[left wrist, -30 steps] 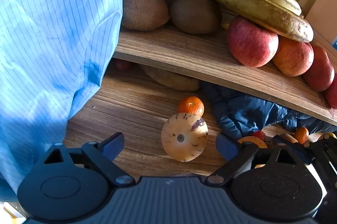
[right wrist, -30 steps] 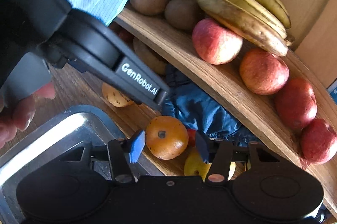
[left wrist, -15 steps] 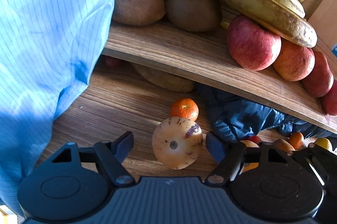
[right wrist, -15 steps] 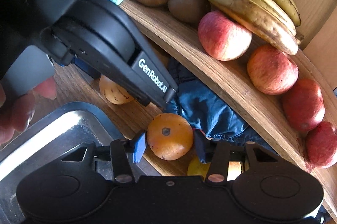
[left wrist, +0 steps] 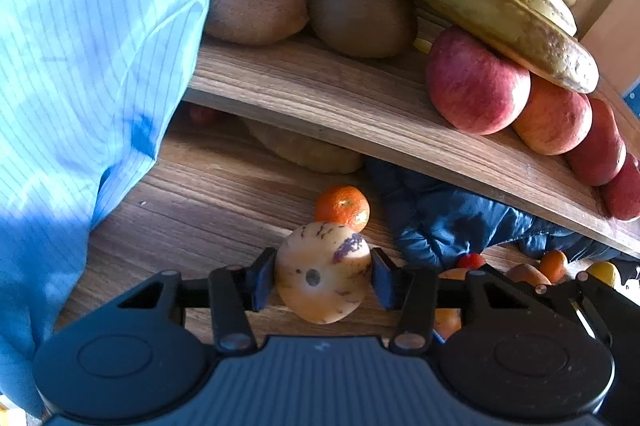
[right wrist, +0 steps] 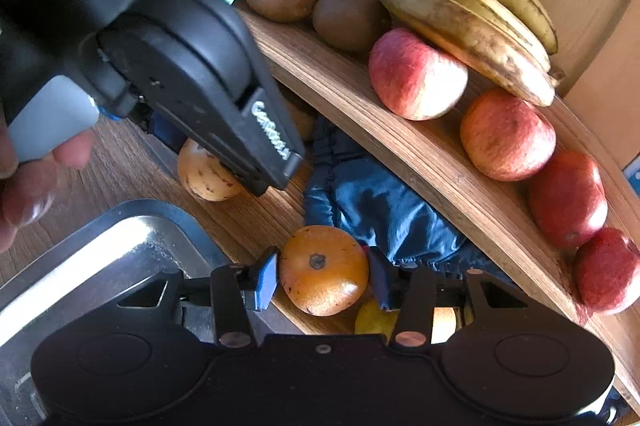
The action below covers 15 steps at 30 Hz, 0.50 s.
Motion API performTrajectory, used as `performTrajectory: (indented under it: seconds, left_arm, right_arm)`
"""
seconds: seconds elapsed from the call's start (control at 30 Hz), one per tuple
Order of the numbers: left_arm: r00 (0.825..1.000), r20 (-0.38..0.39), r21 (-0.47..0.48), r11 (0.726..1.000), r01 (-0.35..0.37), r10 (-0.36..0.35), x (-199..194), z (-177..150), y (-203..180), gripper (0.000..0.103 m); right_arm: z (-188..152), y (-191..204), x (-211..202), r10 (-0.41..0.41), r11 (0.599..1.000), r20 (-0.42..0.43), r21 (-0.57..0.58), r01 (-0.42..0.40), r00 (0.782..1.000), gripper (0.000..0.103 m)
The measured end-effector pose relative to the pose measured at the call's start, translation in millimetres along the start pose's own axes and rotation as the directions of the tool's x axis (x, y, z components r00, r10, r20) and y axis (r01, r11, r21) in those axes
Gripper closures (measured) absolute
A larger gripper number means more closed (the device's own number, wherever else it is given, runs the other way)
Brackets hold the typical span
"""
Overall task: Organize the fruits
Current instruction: 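Close the left tool on the pale striped fruit while the right tool grasps the orange fruit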
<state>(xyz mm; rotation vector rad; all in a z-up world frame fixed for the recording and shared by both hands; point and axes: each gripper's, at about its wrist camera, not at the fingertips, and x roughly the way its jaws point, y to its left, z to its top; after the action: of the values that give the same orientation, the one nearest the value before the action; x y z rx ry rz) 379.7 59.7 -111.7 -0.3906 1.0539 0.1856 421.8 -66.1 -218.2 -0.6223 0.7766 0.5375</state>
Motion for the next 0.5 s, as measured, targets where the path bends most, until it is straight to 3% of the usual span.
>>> performTrajectory:
  seconds: [0.27, 0.5]
  left_arm:
    - [1.0, 0.021, 0.012, 1.0, -0.023, 0.022, -8, -9, 7, 0.05]
    - [0.999, 0.044, 0.026, 1.0, -0.003, 0.002, -26, -17, 15, 0.05]
  right_arm:
    - [-4, -4, -15, -0.018, 1.0, 0.023, 0.018, 0.017, 1.0, 0.055]
    - [-5, 6, -41, -0.033, 0.998, 0.04, 0.047, 0.031, 0.999, 0.055]
